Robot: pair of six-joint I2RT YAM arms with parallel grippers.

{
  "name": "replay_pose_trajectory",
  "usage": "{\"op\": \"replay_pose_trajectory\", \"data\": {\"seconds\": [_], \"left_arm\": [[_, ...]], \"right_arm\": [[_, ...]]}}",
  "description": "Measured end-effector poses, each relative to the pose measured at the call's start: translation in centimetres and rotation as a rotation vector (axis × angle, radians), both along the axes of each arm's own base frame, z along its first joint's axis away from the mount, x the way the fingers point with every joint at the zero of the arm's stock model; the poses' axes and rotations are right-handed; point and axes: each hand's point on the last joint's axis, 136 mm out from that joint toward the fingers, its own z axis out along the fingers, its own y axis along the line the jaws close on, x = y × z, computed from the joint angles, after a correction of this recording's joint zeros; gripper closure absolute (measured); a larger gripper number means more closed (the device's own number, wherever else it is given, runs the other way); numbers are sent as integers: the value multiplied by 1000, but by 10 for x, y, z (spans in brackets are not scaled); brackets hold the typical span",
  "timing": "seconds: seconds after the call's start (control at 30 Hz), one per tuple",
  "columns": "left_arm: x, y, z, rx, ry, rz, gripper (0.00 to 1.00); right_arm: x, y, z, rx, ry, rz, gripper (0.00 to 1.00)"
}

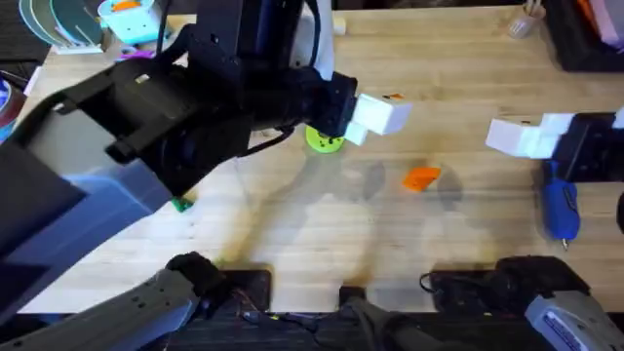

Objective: Pick up the gripper from the table and insert it into the empty holder that is missing its gripper. Then pick up a screw, insert it into the mounting hole, and use the screwdriver to tighten it. Finally, clean up the table by picking up the vegetable and placing it into the bucket.

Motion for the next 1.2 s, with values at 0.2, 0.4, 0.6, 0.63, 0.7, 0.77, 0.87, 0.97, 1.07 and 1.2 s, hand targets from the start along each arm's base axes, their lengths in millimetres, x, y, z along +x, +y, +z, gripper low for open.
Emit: {"op": "replay_pose_trajectory", "data": {"seconds": [0.2, 0.4, 0.6, 0.63, 0.7, 0.77, 0.87, 0.97, 1.07, 1.2], "left_arm": [[0, 1, -2, 11, 0, 0, 2], [0, 1, -2, 39, -40, -32, 1], [1, 0, 3, 51, -115, -65, 2], [1, 1, 5, 44, -138, -67, 1], [-3, 4, 8, 18, -194, -68, 1], [-8, 8, 11, -22, -266, -66, 1], [-20, 16, 12, -87, -377, -62, 1], [-35, 27, 2, -133, -450, -57, 1], [-49, 37, -13, -162, -484, -51, 1], [-65, 48, -32, -202, -496, -38, 1]], "right_arm": [[0, 0, 0, 0, 0, 0, 10], [0, 0, 0, 0, 0, 0, 11], [0, 0, 0, 0, 0, 0, 10], [0, 0, 0, 0, 0, 0, 10], [0, 0, 0, 0, 0, 0, 10], [0, 0, 0, 0, 0, 0, 10], [0, 0, 0, 0, 0, 0, 10], [0, 0, 0, 0, 0, 0, 9], [0, 0, 0, 0, 0, 0, 10], [0, 0, 0, 0, 0, 0, 10]]}}
